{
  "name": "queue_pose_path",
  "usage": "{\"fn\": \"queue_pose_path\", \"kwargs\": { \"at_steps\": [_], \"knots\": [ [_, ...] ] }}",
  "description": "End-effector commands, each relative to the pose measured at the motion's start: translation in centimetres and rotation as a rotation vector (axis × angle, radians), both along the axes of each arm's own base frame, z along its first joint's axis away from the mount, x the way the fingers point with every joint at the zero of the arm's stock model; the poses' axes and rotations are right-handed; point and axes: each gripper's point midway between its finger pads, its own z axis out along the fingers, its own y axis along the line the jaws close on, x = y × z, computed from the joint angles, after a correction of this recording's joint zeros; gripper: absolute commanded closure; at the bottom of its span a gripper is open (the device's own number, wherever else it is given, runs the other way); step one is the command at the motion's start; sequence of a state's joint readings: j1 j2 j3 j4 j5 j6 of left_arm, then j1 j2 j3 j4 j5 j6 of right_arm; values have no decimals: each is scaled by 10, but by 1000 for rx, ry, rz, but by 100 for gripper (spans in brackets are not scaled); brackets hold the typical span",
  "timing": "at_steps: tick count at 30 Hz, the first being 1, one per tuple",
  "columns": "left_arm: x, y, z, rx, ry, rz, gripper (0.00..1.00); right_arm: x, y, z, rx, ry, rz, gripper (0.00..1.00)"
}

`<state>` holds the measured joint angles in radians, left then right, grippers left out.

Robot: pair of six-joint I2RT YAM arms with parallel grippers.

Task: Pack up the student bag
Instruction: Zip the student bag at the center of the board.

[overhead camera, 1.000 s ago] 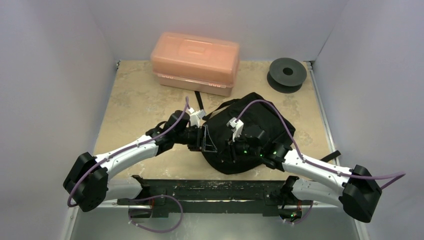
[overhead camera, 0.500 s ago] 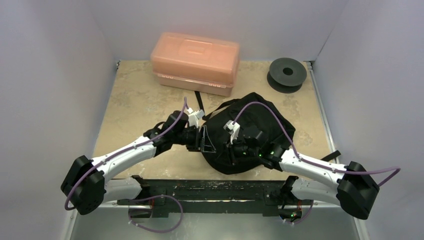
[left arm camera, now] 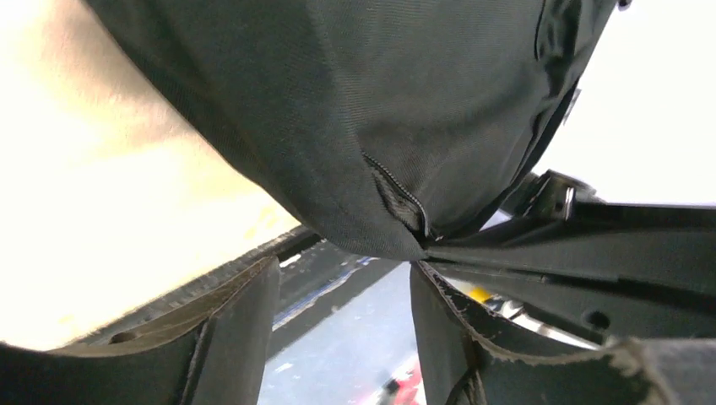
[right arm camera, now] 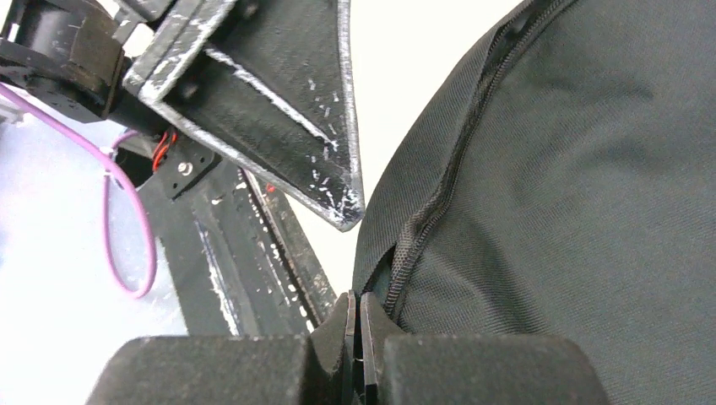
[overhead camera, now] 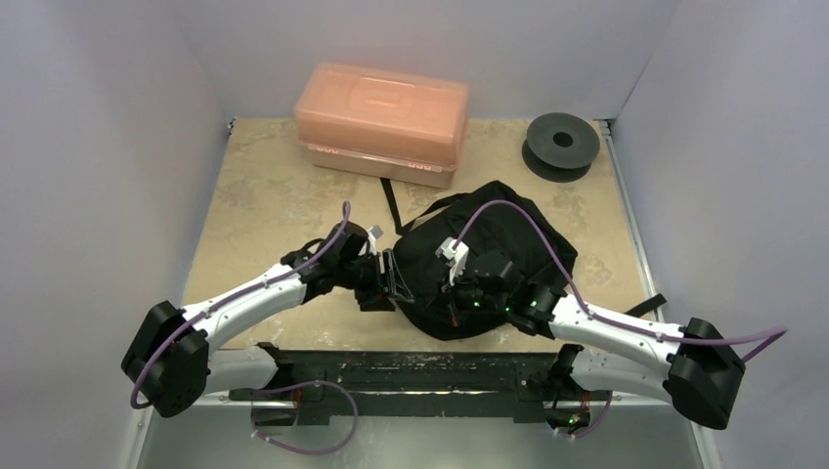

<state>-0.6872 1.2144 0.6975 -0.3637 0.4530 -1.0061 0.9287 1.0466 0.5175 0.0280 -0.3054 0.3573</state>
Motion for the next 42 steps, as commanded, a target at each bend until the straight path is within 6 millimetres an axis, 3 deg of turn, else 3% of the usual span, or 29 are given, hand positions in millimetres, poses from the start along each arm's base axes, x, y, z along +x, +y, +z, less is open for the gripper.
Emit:
{"fn": "queue_pose_path", "kwargs": {
  "at_steps": [1,8,11,14,17,19,23,28,31,33,34,39,42],
  "knots": [
    [3,-1,9,-32,189,225,41,10,17,35,82,-194,-1,100],
    [32,-12,-6,-25,150,244,36,-7,23,31,43,-289,27,100],
    [45,-14,-17,7,114,235,40,-14,29,24,-1,-305,41,100],
    [58,-12,-15,22,7,220,44,-21,34,13,-61,-325,40,100],
    [63,-16,-9,-14,-71,179,58,-29,40,4,-92,-327,64,75],
    [62,-21,-4,-73,-113,152,74,-32,44,4,-83,-301,70,67],
    [62,-33,11,-220,-279,55,100,-55,51,46,171,-196,100,46],
    [57,-44,31,-393,-455,-34,100,-13,23,69,250,-52,0,42],
    [54,-46,39,-462,-532,-64,100,-5,19,72,254,36,32,47],
    [53,-47,41,-493,-563,-75,100,-3,21,67,218,66,37,57],
    [51,-48,42,-512,-572,-82,100,-1,21,61,197,86,18,63],
    [47,-49,44,-584,-594,-86,100,17,3,30,26,77,-95,74],
    [47,-49,42,-589,-592,-84,100,21,-7,22,-34,65,-128,80]
  ]
}}
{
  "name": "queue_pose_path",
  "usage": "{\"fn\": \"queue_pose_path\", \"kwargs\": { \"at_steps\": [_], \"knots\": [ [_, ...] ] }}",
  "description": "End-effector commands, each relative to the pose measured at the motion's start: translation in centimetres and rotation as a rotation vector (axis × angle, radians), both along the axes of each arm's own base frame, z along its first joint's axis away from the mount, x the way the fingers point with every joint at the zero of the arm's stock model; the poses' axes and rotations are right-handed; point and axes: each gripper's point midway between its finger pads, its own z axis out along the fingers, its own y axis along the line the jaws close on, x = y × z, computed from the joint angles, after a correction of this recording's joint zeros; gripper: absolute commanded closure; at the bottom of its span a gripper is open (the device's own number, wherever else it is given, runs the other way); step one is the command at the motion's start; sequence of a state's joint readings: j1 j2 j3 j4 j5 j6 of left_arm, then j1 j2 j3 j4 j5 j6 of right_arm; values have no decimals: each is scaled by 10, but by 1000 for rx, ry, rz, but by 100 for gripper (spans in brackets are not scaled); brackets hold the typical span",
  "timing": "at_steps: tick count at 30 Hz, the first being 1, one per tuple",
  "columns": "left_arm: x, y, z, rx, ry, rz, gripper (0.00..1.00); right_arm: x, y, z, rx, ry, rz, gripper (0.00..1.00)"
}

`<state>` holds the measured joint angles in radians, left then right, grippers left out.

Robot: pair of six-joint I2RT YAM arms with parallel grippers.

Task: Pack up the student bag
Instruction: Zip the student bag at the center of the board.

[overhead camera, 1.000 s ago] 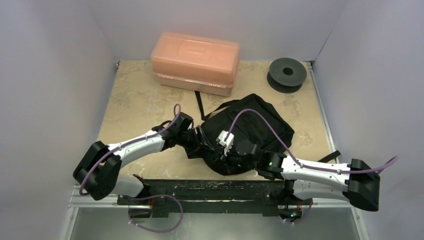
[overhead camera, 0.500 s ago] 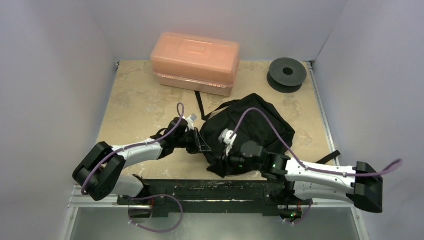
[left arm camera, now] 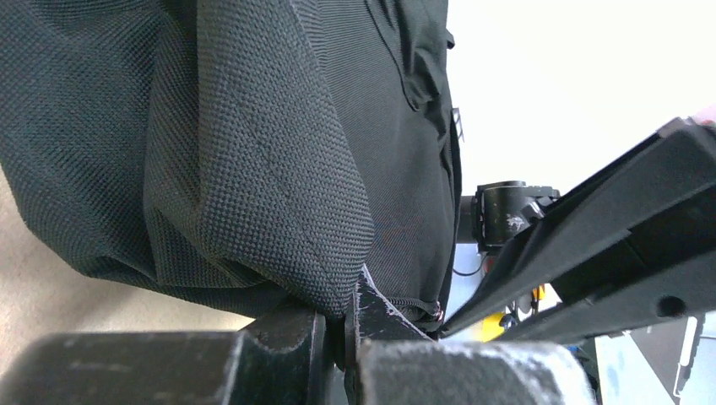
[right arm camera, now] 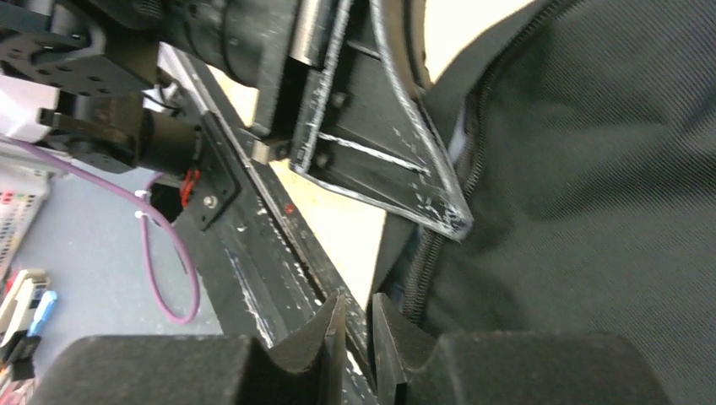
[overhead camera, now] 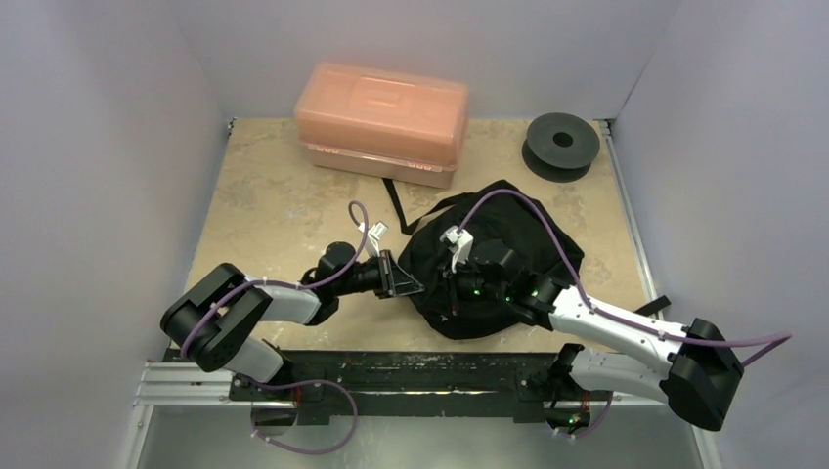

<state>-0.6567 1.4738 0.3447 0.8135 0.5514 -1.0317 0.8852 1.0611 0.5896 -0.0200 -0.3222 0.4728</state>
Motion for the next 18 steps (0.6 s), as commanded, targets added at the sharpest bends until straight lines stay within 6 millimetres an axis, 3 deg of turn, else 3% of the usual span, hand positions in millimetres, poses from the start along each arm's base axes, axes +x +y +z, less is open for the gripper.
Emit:
{"fn": "queue_pose_path", "kwargs": {
  "at_steps": [1,4,8,9,10,11,12,13,15,18],
  "knots": [
    [8,-11,57,-183,-213,-36,100,10,-14,0,-95,-29,-56,81],
    [9,-10,57,-177,-223,-32,100,11,-18,-6,-121,-25,-72,83],
    [10,-10,59,-178,-221,-26,100,3,-6,-11,-103,-25,-8,84],
    [10,-10,58,-173,-214,-24,94,1,-1,-12,-108,-30,11,84],
    [11,-9,57,-164,-205,-17,81,-3,5,-11,-108,-42,35,84],
    [12,-8,55,-150,-189,-6,56,-7,11,-7,-104,-60,56,84],
    [13,-7,51,-128,-166,5,39,-11,18,-2,-96,-77,72,84],
    [14,-6,49,-108,-149,14,28,-13,24,3,-83,-93,87,83],
    [17,-4,39,-19,-87,31,20,-12,27,3,-94,-102,80,81],
    [16,7,29,77,-54,64,24,-4,23,-2,-142,-131,41,75]
  ]
}}
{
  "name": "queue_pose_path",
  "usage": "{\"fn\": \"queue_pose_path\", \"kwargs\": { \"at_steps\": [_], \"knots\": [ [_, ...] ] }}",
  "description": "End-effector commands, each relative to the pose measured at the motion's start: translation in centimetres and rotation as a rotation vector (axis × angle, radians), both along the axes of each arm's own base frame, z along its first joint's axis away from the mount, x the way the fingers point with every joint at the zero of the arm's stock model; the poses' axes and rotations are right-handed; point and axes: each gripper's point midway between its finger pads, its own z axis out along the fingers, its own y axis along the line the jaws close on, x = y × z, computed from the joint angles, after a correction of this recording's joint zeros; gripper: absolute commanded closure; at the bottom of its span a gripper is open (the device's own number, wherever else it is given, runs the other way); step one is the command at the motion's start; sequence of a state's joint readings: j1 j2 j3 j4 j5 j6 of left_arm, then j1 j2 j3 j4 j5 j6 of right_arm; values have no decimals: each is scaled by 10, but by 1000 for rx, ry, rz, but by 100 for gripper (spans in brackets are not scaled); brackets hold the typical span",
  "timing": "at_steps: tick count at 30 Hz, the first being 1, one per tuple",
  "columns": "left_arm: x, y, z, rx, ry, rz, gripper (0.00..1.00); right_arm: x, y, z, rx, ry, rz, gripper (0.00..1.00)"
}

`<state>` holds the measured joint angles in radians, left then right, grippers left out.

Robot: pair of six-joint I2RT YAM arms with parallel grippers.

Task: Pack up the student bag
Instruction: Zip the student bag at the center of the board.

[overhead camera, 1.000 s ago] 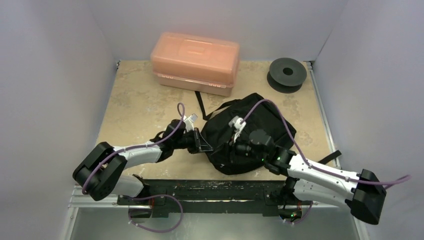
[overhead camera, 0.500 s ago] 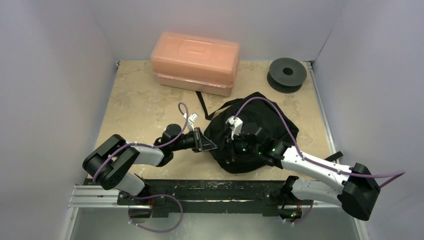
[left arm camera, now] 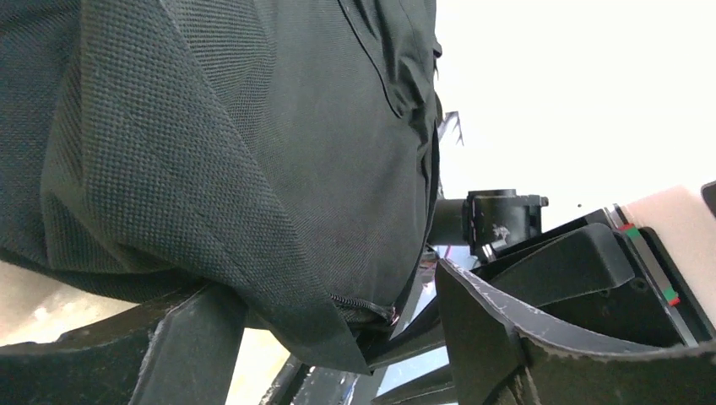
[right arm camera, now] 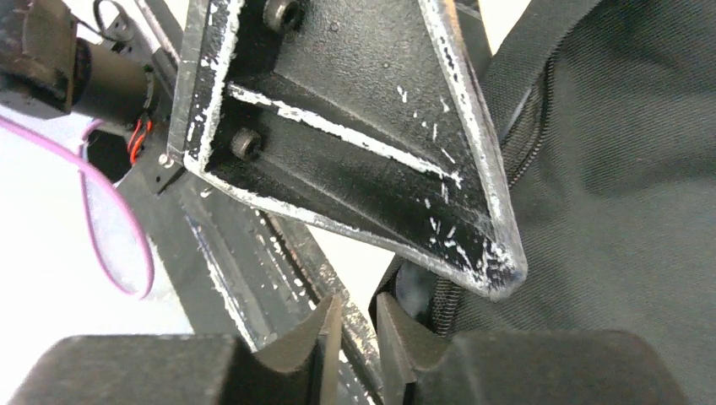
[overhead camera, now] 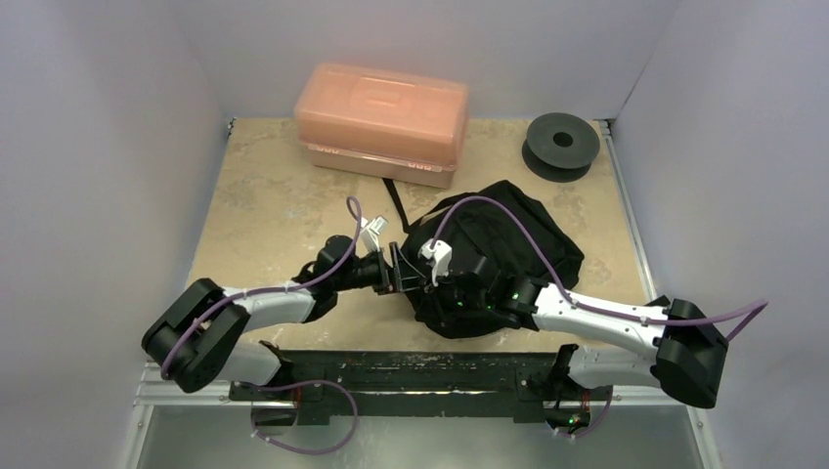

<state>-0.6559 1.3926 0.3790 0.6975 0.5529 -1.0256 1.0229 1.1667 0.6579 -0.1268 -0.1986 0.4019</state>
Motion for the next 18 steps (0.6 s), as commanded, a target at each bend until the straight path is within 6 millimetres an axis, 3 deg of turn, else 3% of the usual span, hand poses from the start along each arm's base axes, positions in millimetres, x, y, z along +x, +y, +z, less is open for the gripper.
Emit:
{"fn": "queue_pose_path", "kwargs": {
  "at_steps": [1,4,8,14,18],
  "knots": [
    [15,10,11,94,-46,70,29,18,11,27,30,-118,-36,72],
    [13,14,4,134,-53,68,53,20,8,34,28,-146,-40,67],
    [14,8,6,99,-75,44,97,21,8,40,17,-145,-38,69],
    [12,8,11,3,-190,41,100,21,1,51,58,-108,-114,77],
    [12,9,10,-9,-264,39,100,25,-6,52,72,-87,-155,75]
  ]
}}
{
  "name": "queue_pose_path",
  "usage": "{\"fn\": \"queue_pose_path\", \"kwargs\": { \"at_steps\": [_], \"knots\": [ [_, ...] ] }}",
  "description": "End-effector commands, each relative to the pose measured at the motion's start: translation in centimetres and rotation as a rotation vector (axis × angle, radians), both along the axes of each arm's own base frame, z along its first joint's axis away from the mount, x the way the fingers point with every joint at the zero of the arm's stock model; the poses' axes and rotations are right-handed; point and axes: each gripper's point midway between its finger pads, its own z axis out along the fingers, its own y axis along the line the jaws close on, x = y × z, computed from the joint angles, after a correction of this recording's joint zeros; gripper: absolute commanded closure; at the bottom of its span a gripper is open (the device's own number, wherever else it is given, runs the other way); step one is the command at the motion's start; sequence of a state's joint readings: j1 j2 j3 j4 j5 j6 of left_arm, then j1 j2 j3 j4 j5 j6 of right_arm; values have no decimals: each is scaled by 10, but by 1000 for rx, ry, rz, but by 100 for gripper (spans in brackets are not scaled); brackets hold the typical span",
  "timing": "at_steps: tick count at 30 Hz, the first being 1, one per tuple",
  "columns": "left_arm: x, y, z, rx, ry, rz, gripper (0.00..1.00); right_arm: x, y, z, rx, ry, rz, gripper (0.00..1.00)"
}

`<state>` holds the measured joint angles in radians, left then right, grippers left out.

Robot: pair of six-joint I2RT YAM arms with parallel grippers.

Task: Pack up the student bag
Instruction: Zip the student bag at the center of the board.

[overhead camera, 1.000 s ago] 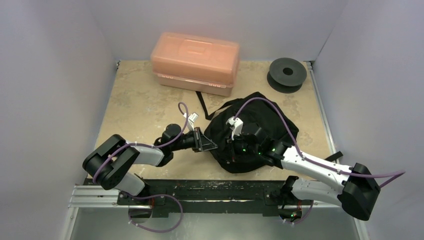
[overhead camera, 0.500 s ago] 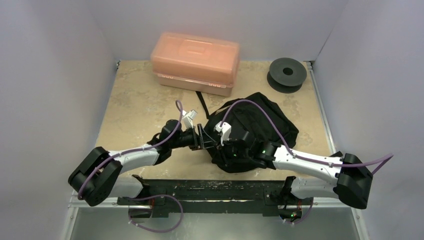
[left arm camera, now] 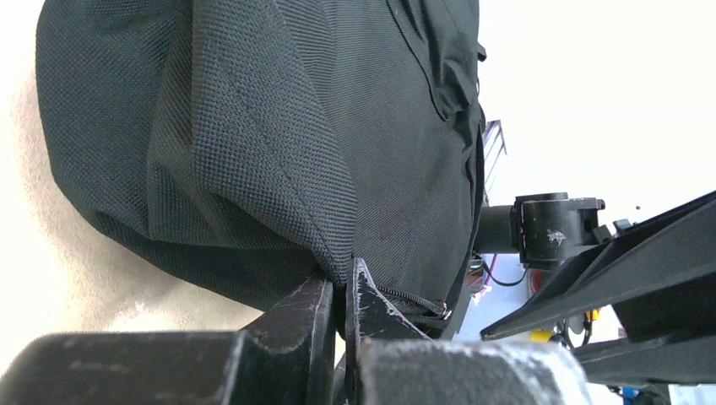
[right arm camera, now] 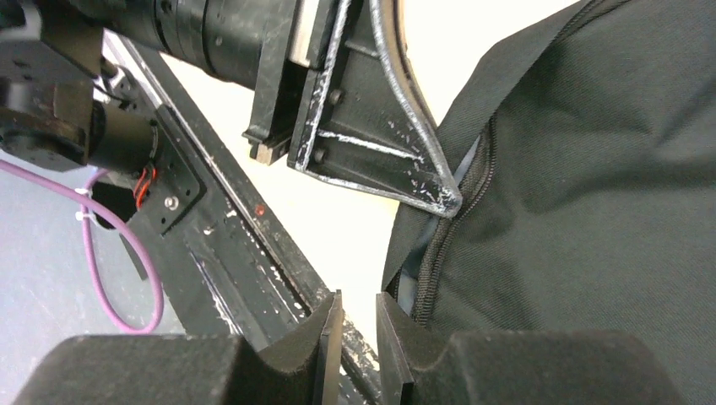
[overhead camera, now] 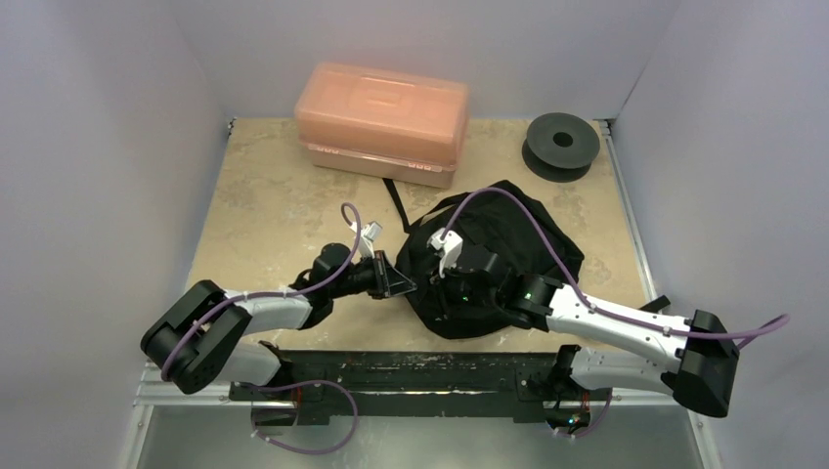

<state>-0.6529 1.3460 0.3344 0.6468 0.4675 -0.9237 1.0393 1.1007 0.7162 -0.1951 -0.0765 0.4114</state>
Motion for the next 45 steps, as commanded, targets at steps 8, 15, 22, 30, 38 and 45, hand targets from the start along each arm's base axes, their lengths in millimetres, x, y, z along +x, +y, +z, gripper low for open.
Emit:
{"fn": "queue_pose_path", "kwargs": {
  "at_steps": [8,15,22,30,38,45],
  "knots": [
    [7,-9,34,-151,-232,-35,100,11,-6,-8,-78,-11,-14,89],
    [6,-8,33,-152,-243,-30,100,4,-3,-12,-74,10,30,82],
    [6,-9,35,-163,-249,-35,100,5,-4,-29,-108,37,15,78],
    [5,-8,36,-166,-253,-35,100,4,-6,-46,-147,52,17,74],
    [5,-6,34,-166,-252,-27,100,19,-23,-43,-191,12,-111,68],
    [6,-6,34,-171,-247,-24,100,7,-19,-58,-193,65,-77,65]
  ]
}}
